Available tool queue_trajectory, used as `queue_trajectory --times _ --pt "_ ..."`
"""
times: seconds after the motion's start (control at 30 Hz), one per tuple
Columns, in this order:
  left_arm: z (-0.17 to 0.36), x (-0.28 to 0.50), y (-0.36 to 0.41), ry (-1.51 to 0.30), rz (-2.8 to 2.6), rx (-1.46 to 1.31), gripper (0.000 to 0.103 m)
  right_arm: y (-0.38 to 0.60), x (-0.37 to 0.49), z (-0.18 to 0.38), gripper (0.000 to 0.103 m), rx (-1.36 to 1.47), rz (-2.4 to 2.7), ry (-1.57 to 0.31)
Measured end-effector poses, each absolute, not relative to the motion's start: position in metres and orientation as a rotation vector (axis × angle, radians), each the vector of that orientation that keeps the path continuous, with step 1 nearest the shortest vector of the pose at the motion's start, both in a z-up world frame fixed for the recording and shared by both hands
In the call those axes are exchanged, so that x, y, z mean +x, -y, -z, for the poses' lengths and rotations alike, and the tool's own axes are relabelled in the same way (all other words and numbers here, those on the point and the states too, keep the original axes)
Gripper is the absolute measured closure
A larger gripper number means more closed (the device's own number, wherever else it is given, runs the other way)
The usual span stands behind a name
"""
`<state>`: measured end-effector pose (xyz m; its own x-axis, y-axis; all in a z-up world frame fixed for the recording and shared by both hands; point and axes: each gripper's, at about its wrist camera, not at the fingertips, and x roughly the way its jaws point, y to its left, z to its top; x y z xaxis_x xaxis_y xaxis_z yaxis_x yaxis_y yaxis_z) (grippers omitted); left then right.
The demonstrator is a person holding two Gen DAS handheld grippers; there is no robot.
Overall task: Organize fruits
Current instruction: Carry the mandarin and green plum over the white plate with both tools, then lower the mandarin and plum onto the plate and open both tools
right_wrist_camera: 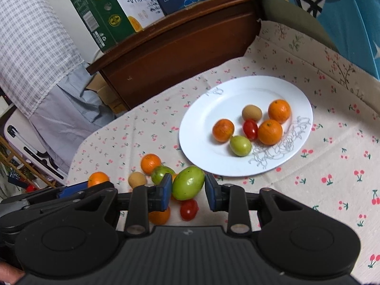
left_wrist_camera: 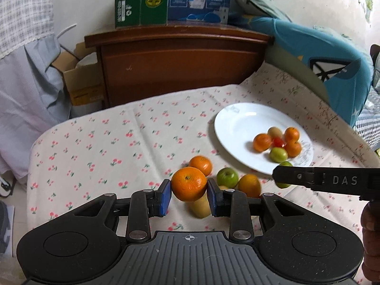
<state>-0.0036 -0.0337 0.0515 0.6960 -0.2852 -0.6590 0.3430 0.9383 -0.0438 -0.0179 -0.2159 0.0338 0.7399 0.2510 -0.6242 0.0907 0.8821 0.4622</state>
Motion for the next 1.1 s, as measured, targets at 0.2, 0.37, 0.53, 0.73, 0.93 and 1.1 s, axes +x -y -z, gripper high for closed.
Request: queue_trajectory --times 0.2,0.37,0.53,0.73,0.93,1.1 --pt "-0.069 -0.001 0.044 -0.684 0.375 0.069 0.073 0.219 -0.016 -0.052 0.073 0.462 -0.109 -0.702" --pt "-0.083 0.004 0.055 -0.652 0.409 0.073 0.073 0.232 -0.008 -0.066 0.073 0.473 -0.113 -0.672" --pt "-0.087 0.018 0.065 -0.662 0.442 0.040 0.073 0.247 0.006 -0.078 0.073 0.455 -0.109 -0.645" --pt "-0.086 0.036 0.080 -0.669 0.474 0.061 0.073 0.260 0.025 -0.078 0.073 0.471 -0.097 -0.647" --pt "-0.076 0.056 0.088 -0.701 0.491 0.067 0.073 0.271 0.042 -0.068 0.073 0.497 -0.091 -0.663" --pt "-0.065 0.070 0.099 -0.725 0.504 0.100 0.073 0.276 0.058 -0.059 0.073 0.491 -0.081 -0.680"
